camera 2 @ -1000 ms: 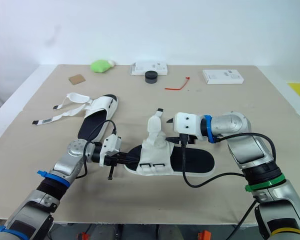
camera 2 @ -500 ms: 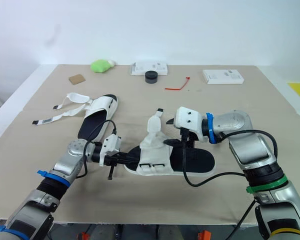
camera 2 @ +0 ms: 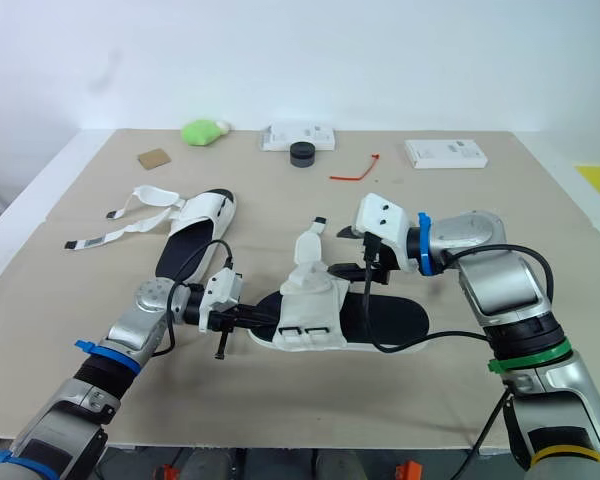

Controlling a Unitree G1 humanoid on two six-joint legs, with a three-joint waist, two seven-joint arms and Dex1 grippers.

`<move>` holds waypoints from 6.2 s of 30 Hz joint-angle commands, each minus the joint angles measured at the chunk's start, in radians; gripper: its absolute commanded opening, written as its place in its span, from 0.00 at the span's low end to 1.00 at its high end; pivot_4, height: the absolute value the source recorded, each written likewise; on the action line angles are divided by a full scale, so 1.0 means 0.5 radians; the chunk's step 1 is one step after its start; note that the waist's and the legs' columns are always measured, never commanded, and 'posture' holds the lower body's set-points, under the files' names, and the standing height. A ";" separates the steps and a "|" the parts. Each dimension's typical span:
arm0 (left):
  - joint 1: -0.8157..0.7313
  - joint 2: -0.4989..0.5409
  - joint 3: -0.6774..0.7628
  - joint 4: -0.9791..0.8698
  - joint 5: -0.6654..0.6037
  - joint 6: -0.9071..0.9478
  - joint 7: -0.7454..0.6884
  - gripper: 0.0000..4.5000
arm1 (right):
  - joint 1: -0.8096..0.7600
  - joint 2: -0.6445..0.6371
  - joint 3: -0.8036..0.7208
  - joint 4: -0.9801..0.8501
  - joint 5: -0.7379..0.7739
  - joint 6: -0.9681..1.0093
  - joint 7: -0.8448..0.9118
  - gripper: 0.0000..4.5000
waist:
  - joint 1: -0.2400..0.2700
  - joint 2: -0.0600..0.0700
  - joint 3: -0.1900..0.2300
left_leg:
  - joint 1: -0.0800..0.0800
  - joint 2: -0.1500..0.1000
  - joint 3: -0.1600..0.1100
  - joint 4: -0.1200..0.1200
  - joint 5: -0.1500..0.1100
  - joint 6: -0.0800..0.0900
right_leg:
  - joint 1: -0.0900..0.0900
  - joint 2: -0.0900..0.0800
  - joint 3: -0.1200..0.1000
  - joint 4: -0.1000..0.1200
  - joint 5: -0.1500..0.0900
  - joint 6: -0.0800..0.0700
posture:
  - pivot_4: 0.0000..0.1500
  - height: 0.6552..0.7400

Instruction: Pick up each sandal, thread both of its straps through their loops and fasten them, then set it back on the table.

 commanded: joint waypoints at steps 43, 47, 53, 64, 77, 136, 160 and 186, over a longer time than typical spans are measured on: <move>0.144 0.037 -0.142 0.245 0.209 0.081 0.040 0.00 | 0.059 0.037 -0.028 -0.170 -0.331 -1.018 -0.212 0.01 | 0.002 0.000 -0.002 | 0.001 0.000 -0.001 0.000 0.000 0.000 | 0.002 0.002 0.000 0.000 0.000 0.001 | 1.00 1.00; 0.149 0.042 -0.143 0.243 0.210 0.081 0.038 0.00 | 0.134 -0.027 -0.045 -0.263 -0.276 -0.826 -0.148 0.01 | 0.001 -0.001 -0.003 | 0.001 0.000 -0.001 0.001 0.000 0.000 | 0.003 0.001 0.001 0.000 0.000 0.001 | 1.00 1.00; 0.141 0.041 -0.150 0.249 0.212 0.078 0.030 0.00 | 0.030 -0.049 -0.146 -0.164 -0.077 -0.343 -0.109 0.15 | 0.000 0.000 -0.003 | 0.003 0.001 -0.001 0.001 0.000 0.000 | 0.002 0.001 0.000 0.000 0.001 0.000 | 1.00 1.00; 0.128 0.033 -0.149 0.262 0.215 0.074 0.029 0.00 | -0.041 0.038 -0.070 -0.038 -0.068 -0.158 -0.120 0.88 | 0.000 0.000 -0.004 | 0.002 0.001 0.000 0.001 0.000 0.000 | 0.002 0.001 0.000 0.000 0.001 -0.001 | 1.00 1.00; 0.137 0.031 -0.141 0.252 0.210 0.081 0.045 0.00 | -0.037 0.107 0.048 0.115 -0.109 -0.180 -0.025 0.83 | 0.000 0.000 -0.004 | 0.002 0.001 0.000 0.001 0.000 0.000 | 0.002 0.001 0.000 0.000 0.001 -0.001 | 1.00 1.00; 0.109 0.015 -0.149 0.320 0.224 0.050 -0.010 0.00 | 0.095 -0.035 -0.127 0.348 -1.509 -2.643 -1.484 0.02 | 0.002 -0.001 0.000 | 0.001 -0.002 0.001 0.001 0.001 0.001 | 0.009 0.001 0.004 0.000 0.001 0.000 | 1.00 1.00; 0.093 0.023 -0.156 0.362 0.232 0.033 -0.046 0.00 | 0.501 -0.312 -0.204 -0.038 -1.496 -2.940 -1.784 0.02 | -0.002 -0.007 -0.005 | 0.029 -0.004 0.003 -0.009 0.000 0.003 | 0.026 0.003 0.015 0.000 -0.006 -0.001 | 1.00 1.00; 0.051 -0.024 -0.171 0.475 0.250 -0.024 -0.075 0.00 | 1.307 -0.648 -0.096 -0.440 -0.813 -2.112 -0.682 0.98 | 0.002 -0.012 -0.013 | 0.035 -0.010 0.002 -0.007 -0.003 0.001 | 0.033 -0.006 0.012 0.000 -0.013 0.001 | 1.00 1.00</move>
